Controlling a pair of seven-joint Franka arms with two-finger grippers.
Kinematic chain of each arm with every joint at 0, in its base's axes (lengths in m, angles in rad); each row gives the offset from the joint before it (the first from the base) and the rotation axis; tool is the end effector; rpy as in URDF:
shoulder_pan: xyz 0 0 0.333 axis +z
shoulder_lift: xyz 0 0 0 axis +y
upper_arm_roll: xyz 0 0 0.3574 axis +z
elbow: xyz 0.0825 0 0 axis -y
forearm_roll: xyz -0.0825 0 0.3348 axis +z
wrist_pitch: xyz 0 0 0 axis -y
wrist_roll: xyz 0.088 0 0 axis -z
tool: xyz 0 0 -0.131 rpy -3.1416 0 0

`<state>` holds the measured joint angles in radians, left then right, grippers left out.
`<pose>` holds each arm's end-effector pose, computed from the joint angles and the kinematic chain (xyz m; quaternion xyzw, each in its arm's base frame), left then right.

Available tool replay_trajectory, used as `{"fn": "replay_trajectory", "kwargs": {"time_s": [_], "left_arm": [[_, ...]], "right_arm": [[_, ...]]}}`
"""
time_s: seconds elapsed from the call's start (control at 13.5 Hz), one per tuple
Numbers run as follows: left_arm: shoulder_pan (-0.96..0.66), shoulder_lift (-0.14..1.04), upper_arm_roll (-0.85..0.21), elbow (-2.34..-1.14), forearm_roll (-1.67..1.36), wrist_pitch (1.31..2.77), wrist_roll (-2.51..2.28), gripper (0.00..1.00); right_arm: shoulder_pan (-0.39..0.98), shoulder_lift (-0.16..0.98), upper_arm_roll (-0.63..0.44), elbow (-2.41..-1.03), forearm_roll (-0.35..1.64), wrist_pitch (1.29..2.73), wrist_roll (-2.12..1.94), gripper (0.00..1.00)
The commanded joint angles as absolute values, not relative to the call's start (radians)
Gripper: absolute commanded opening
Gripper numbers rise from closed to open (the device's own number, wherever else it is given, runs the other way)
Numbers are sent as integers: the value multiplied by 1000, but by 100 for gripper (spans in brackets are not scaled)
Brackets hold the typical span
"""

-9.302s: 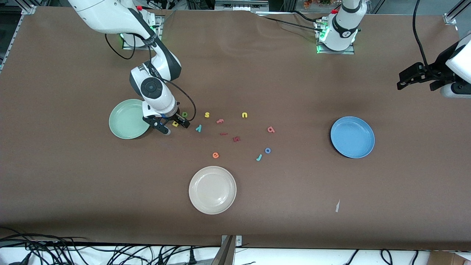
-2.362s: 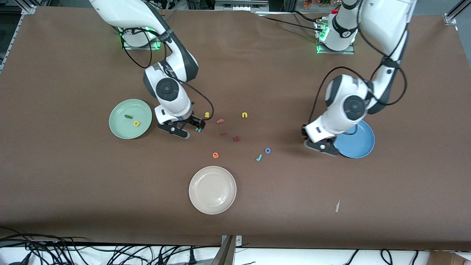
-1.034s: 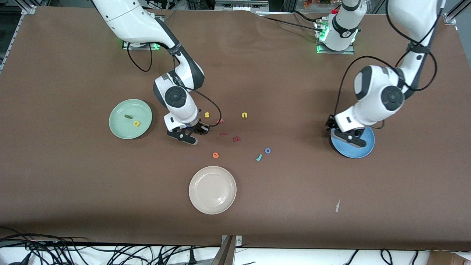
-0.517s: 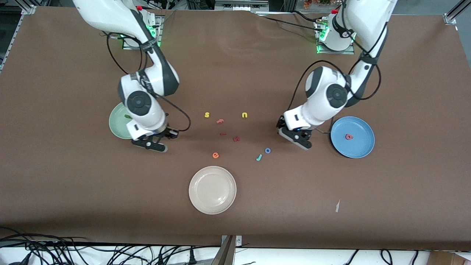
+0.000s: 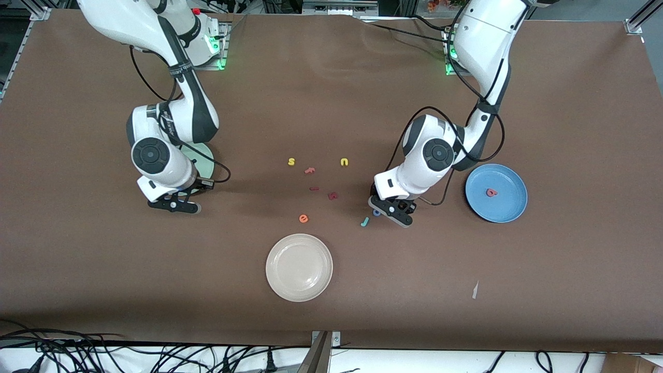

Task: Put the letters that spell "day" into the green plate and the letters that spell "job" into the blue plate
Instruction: 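Drop the cyan letter on the green plate while the left gripper reaches letters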

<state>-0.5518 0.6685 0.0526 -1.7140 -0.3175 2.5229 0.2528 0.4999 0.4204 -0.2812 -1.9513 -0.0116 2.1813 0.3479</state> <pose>0.5957 -0.3324 0.2594 0.9605 -0.2553 0.0601 0.0930 0.5597 0.1343 0.3061 0.9928 -0.0538 -0.0663 0.0838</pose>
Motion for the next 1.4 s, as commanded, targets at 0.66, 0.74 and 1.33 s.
{"fn": "replay_trajectory", "kwargs": {"time_s": [0.66,0.74,1.33], "left_arm": [[-626,742,104,-1669,-337,2508,256,58],[-626,747,104,-1669,-339,2508,256,58],[-627,762,104,-1658,-344,2517,253,58]], "right_arm": [[506,310,-344,-2275,26,2428,256,70],[506,307,-344,-2272,26,2425,256,100],[506,262,-342,-1860,26,1880,238,100]]}}
